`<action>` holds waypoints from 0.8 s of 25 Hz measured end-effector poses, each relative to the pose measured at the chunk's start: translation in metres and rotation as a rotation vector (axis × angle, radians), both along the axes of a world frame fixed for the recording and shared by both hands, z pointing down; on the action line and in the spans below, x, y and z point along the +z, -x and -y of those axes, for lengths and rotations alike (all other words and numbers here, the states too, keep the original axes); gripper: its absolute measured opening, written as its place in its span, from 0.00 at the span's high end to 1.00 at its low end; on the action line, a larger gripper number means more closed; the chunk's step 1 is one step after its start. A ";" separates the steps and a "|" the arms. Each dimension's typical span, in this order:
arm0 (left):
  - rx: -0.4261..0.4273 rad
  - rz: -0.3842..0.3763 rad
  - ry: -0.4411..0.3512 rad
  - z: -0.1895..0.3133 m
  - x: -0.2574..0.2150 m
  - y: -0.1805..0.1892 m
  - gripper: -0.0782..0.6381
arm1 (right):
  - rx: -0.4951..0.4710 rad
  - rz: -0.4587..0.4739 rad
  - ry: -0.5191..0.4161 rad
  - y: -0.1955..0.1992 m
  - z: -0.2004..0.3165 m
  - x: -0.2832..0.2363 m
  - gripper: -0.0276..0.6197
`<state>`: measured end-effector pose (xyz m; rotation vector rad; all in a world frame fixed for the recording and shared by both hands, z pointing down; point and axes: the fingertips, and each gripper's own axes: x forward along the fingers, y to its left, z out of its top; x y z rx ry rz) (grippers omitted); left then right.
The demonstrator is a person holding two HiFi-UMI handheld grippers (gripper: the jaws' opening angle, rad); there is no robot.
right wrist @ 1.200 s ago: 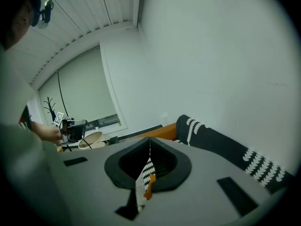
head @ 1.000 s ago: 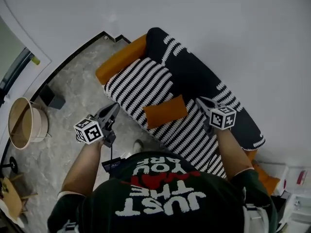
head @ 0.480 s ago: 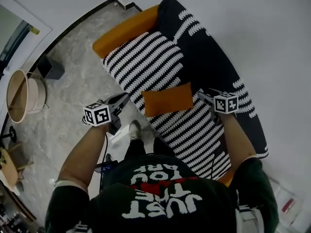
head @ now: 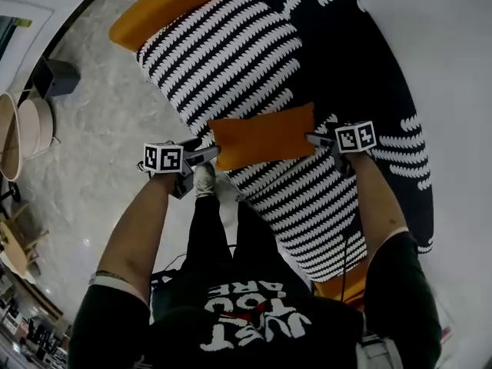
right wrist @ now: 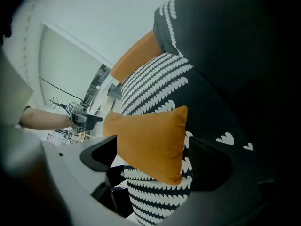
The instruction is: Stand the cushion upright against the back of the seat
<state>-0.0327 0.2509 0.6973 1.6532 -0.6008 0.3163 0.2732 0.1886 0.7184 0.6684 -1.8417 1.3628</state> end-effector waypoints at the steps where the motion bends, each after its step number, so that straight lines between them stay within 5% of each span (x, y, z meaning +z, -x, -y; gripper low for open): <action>1: 0.005 -0.008 0.028 -0.009 0.015 -0.008 0.28 | 0.001 0.009 0.024 -0.003 -0.005 0.016 0.25; 8: 0.051 -0.002 0.093 -0.040 0.106 -0.039 0.22 | -0.049 0.127 0.142 0.027 -0.033 0.113 0.17; 14: -0.008 -0.143 0.158 -0.028 0.082 -0.052 0.22 | 0.019 0.133 0.192 0.047 -0.023 0.088 0.18; 20: 0.026 -0.187 0.101 -0.014 0.044 -0.061 0.39 | 0.012 0.137 0.156 0.058 -0.015 0.055 0.45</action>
